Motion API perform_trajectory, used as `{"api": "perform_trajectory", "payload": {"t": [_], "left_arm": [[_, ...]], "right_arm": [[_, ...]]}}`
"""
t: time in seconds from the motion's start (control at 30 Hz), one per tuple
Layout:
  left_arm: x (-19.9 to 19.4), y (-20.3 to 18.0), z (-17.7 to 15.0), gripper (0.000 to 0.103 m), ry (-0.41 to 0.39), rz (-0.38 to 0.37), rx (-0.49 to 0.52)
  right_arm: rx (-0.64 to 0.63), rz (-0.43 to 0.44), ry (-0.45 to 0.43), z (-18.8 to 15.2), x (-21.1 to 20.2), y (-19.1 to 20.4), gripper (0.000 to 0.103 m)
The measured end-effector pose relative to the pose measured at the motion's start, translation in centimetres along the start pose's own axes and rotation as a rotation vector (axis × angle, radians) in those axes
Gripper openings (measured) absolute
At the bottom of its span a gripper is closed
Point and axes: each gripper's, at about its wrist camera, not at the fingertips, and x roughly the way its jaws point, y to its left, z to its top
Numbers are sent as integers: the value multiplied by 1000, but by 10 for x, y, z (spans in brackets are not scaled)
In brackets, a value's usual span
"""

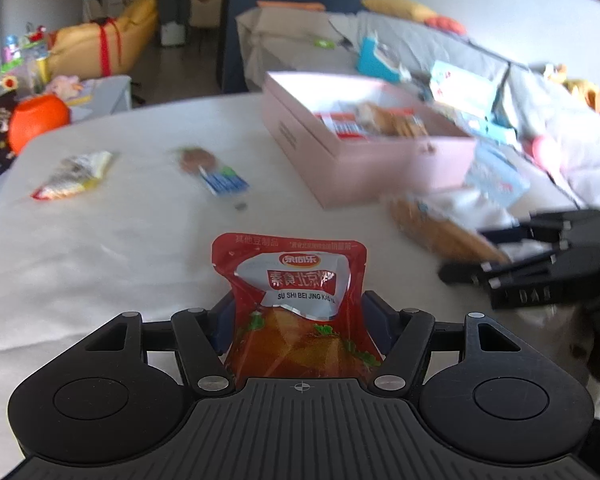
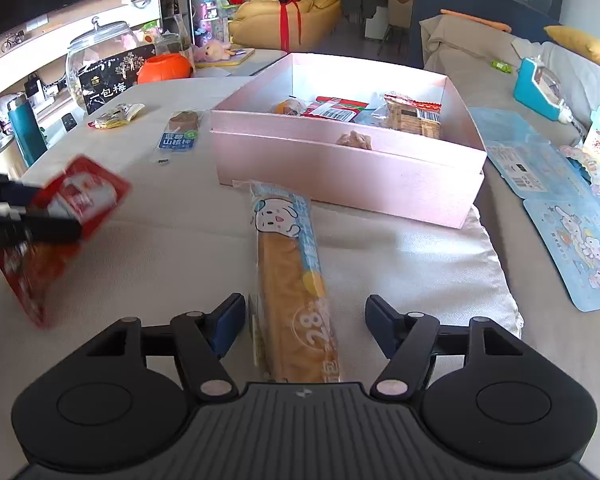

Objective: Organize snacks
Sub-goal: 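Lift the chicken packet with the left gripper while the right grasps the long bread loaf, then carry both snacks over the pink box and open both grippers to drop them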

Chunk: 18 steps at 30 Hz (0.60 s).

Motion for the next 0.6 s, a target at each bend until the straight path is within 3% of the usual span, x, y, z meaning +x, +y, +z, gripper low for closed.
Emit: {"api": "perform_trajectory", "payload": {"t": [0.17, 0.2, 0.27, 0.37, 0.43, 0.5, 0.6], "left_arm": [[7, -5, -2, 72, 18, -6, 14], [8, -5, -2, 74, 24, -6, 17], [9, -6, -4, 77, 30, -3, 21], [12, -10, -4, 83, 52, 11, 38], [11, -15, -3, 80, 56, 25, 62], [5, -20, -1, 70, 46, 32, 87], [-10, -31, 7, 66, -1, 10, 105]], "right_arm": [[-11, 9, -5, 9, 9, 7, 64], [-20, 10, -6, 10, 9, 9, 60], [-43, 30, -7, 11, 7, 12, 41], [-96, 6, -16, 10, 1, 19, 31], [-88, 33, -7, 9, -4, 16, 30], [-65, 64, 3, 8, -11, 11, 29], [-43, 61, -14, 8, -24, 3, 29]]}}
